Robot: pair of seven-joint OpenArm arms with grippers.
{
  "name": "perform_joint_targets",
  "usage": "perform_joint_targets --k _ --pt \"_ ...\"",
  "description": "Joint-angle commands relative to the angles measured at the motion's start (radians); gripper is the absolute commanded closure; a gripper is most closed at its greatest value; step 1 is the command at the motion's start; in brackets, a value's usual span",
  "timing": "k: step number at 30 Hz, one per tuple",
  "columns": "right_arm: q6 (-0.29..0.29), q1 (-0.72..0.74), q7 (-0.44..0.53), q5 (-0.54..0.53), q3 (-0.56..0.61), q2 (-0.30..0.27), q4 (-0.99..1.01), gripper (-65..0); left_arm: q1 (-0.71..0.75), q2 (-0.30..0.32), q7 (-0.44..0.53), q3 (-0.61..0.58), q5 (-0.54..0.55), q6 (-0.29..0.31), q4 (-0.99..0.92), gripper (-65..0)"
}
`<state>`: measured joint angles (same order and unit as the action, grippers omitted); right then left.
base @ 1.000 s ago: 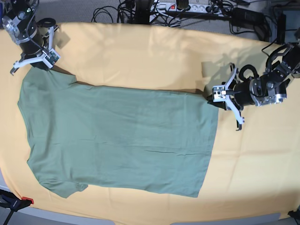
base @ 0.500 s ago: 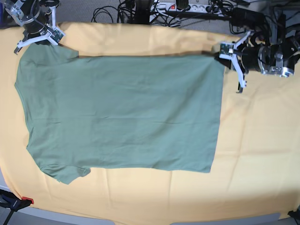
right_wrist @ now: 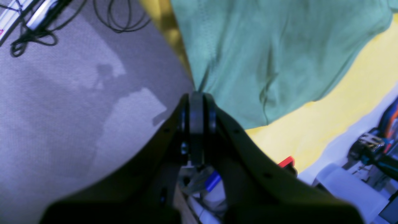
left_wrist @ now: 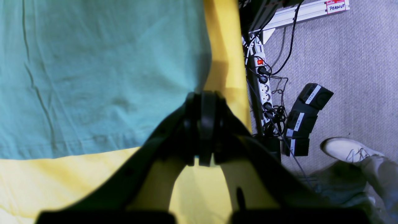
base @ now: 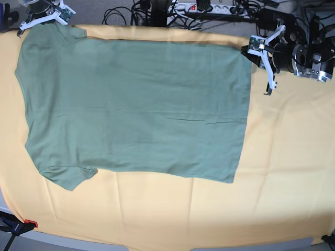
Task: Fold the T-shirt properly
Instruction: 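Pull the shirt with both grippers toward the robot to straighten it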
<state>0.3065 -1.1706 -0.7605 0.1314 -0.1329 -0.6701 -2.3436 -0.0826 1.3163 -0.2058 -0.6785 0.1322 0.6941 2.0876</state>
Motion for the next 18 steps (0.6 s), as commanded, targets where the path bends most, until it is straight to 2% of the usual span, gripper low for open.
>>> perform_joint_targets --k 1,9,13,18 --pt "-0.004 -0.023 -0.005 0.004 -0.007 -0.008 -0.013 0.0 -0.009 0.029 0.014 0.013 0.013 0.004 0.013 0.0" --pt "-0.004 -0.037 -0.005 0.004 -0.007 -0.008 -0.013 0.0 -0.009 0.097 0.006 0.013 0.095 0.004 0.029 0.0" --pt "-0.005 -0.037 -0.003 0.004 -0.007 -0.009 -0.013 0.0 -0.009 0.135 -0.069 0.013 0.205 0.004 0.064 0.0" --pt "-0.005 -0.031 0.000 0.005 -0.007 -0.009 -0.013 0.0 -0.009 0.133 -0.116 0.013 0.293 0.004 0.095 0.0"
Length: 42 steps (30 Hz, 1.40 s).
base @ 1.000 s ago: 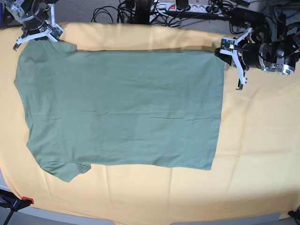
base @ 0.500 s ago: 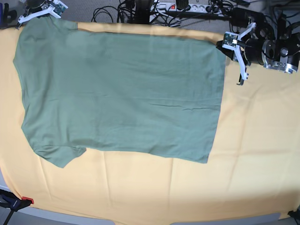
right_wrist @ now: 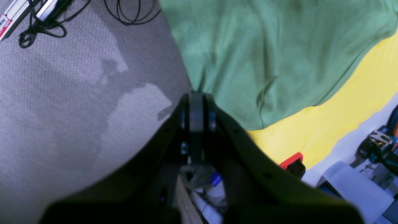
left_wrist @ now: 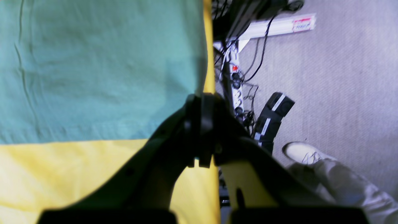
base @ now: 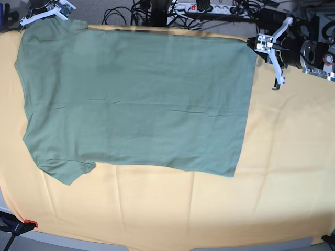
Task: Fold the T-shirt properly
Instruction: 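Pull the shirt with both grippers toward the robot to straighten it, then release the shirt and regrasp its edge with both grippers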
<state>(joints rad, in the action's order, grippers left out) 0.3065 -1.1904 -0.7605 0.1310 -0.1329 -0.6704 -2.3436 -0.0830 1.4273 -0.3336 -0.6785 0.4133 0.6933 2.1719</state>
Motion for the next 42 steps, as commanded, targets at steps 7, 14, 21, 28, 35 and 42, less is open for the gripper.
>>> perform_joint_targets --k 7,14,21,28,35,42 --pt "-0.013 -0.003 0.072 0.072 -0.007 -0.009 -0.013 0.0 -0.010 0.018 0.011 0.013 0.010 0.005 0.009 0.0" --pt "-0.064 0.092 0.326 0.108 -0.007 -0.009 -0.013 0.0 -0.017 -0.061 0.011 0.013 -0.090 -0.010 0.008 0.0" --pt "-0.063 0.245 0.417 0.045 -0.007 -0.009 0.039 0.0 -0.018 -0.154 0.019 0.013 -0.231 -0.203 -0.058 0.0" --pt "0.000 0.424 0.457 -0.031 -0.007 -0.008 0.225 0.0 -0.018 -0.287 0.057 0.013 -0.278 -0.299 -0.218 0.0" --pt "-0.015 0.552 0.489 -0.060 -0.007 -0.009 0.346 0.0 -0.065 -0.335 0.055 0.013 -0.283 -0.377 -0.283 0.0" --pt "-0.082 0.589 0.484 -0.082 -0.007 -0.008 0.356 0.0 -0.095 -0.335 0.037 0.013 -0.290 -0.451 -0.283 0.0"
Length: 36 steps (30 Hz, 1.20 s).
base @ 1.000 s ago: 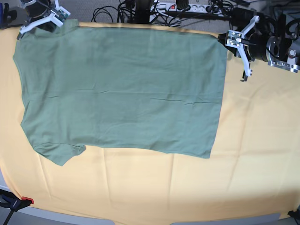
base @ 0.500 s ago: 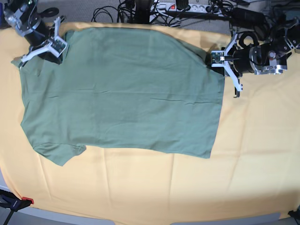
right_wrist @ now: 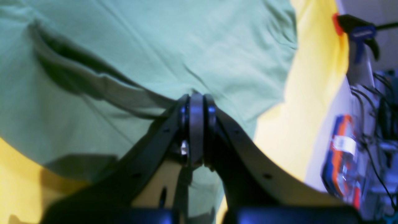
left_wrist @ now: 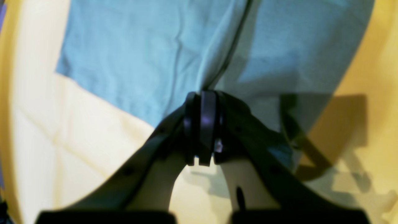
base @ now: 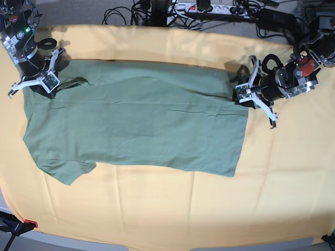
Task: Fold the T-shirt properly
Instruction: 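Release the shirt and regrasp its edge with both grippers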
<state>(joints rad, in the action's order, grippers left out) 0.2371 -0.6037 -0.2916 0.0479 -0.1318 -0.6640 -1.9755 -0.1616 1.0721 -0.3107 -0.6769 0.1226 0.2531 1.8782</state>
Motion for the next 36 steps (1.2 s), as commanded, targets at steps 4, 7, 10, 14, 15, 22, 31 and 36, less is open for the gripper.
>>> perform_joint_targets --k 4,7,10,14,15,22,31,36 --pt "-0.035 0.003 -0.017 0.011 -0.008 -0.015 -0.012 0.0 -0.017 0.020 0.013 0.011 -0.021 -0.073 0.011 0.0" --pt "-0.028 0.003 -0.015 0.003 -0.008 -0.014 -0.012 0.0 -0.016 0.019 0.013 0.011 -0.016 -0.074 0.011 0.0" --pt "-0.042 0.003 -0.016 0.004 -0.008 -0.014 -0.012 0.0 -0.016 0.020 -0.009 0.011 -0.014 -0.074 0.011 0.0" --pt "-0.082 0.003 -0.010 -0.027 -0.008 -0.012 -0.005 0.0 -0.016 0.019 -0.011 0.011 0.018 -0.074 0.011 0.0" --pt "-0.084 0.003 0.000 -0.035 -0.008 -0.012 0.000 0.0 -0.016 0.019 -0.007 0.011 0.021 -0.074 0.011 0.0" --pt "-0.068 0.061 0.027 -0.036 -0.008 -0.012 0.108 0.0 -0.019 0.019 -0.004 0.011 0.016 -0.075 0.011 0.0" --pt "-0.020 0.139 0.006 -0.100 -0.008 -0.021 0.154 -34.0 -0.039 0.023 0.013 0.011 0.002 -0.073 0.011 -37.1" --pt "0.000 0.139 -0.077 -0.097 -0.008 -0.042 0.093 -34.7 -0.042 0.043 0.010 0.011 -0.069 -0.039 0.011 -37.0"
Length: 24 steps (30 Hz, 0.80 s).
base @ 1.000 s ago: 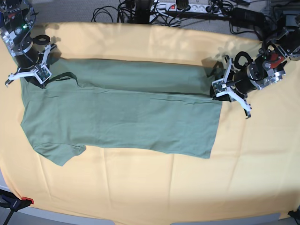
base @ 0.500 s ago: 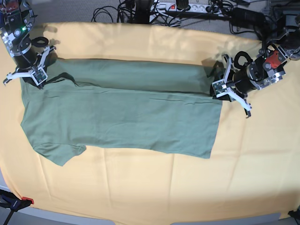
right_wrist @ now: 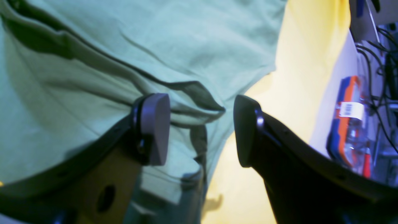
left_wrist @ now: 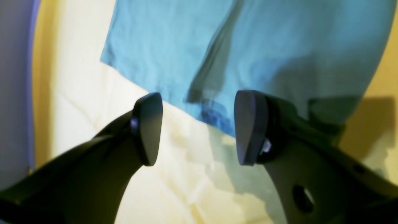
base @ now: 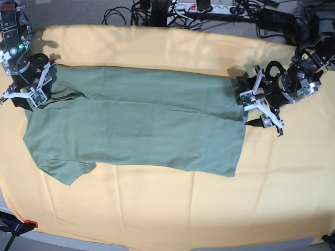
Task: Fold the T-shirt properly
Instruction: 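Release the shirt and regrasp its edge with both grippers, then drag the shirt with both grippers further toward the robot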
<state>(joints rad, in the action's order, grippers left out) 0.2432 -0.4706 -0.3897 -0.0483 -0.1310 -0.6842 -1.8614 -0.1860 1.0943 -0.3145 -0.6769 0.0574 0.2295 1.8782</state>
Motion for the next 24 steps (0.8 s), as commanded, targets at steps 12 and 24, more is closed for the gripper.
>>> perform_joint_targets --k 12,24 --pt "0.123 -0.130 -0.199 0.003 -0.022 -0.034 -0.274 -34.4 -0.017 0.026 -0.004 0.011 -0.005 -0.005 0.013 -37.0" --pt "0.144 -0.330 -0.185 -0.004 -0.232 -0.034 -0.195 -34.3 -0.017 0.025 0.000 0.011 -0.004 -0.004 0.013 -36.9"
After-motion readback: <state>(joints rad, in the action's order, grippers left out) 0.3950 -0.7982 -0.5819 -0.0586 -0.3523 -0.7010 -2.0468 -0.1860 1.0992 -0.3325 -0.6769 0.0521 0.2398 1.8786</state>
